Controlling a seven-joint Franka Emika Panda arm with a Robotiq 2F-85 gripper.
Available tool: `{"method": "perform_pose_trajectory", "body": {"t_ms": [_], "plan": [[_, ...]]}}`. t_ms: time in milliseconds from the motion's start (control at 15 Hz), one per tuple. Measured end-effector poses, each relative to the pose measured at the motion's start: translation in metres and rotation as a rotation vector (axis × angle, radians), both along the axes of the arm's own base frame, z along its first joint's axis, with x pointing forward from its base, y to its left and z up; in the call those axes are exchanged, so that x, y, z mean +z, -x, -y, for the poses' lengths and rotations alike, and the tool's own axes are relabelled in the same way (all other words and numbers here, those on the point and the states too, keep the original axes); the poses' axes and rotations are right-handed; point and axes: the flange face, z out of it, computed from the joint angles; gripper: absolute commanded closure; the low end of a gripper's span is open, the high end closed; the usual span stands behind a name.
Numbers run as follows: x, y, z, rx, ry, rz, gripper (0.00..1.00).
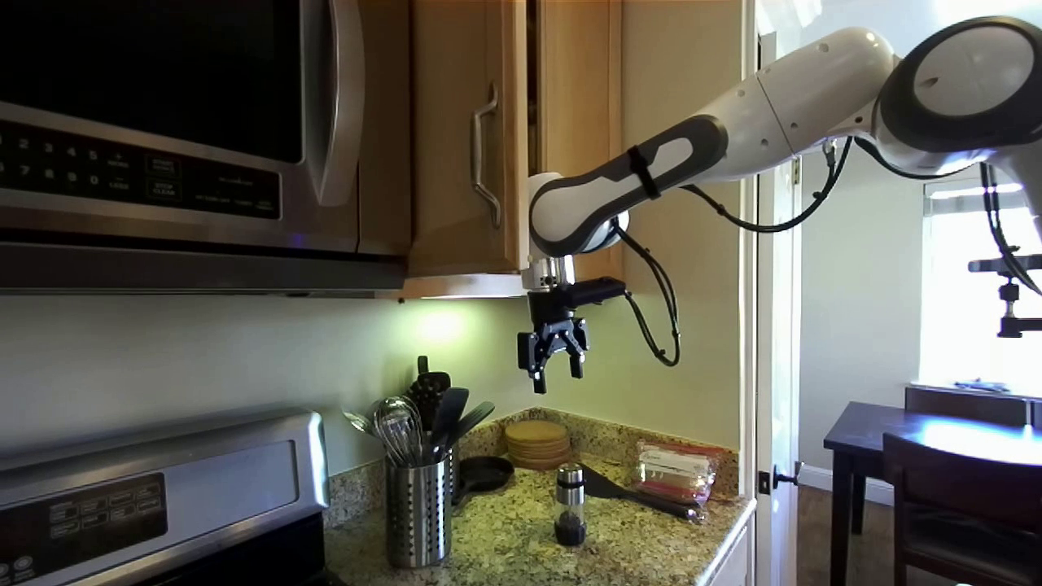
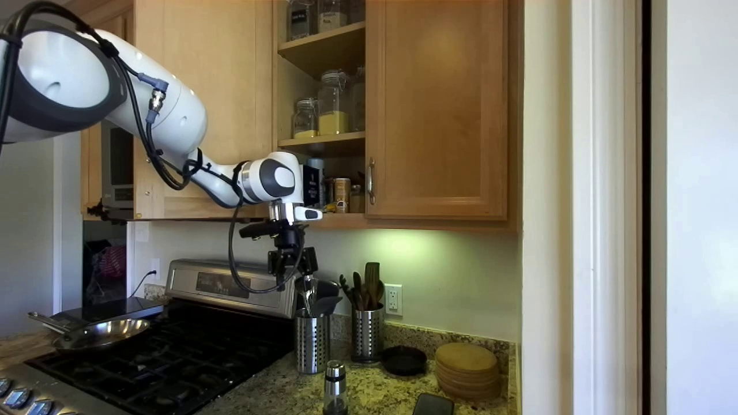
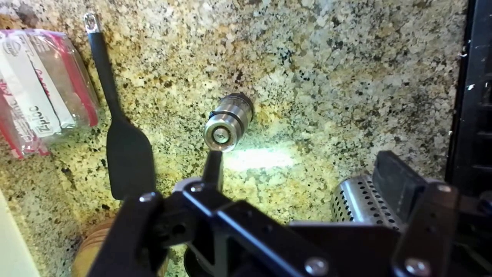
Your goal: Open the left door of the upper cabinet, place the brown can in the cabinet, place the glass jar in the cabinet, close the cabinet door
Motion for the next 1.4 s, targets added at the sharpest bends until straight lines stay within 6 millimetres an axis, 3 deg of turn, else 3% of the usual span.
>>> {"method": "perform_pose_trajectory", "body": {"t_ms": [333,600,933,1400], "plan": [[-0.003,0.001,-0.001,0.003,0.001,-0.005,0.00],[-0.021,0.006,0.006,-0.002,0.000,-0.011,0.00],[-0.066,0.022,0.027,-0.019,-0.013,0.019,0.00],[-0.146,0.058,0.051,-0.027,-0.045,0.092,0.00]]}}
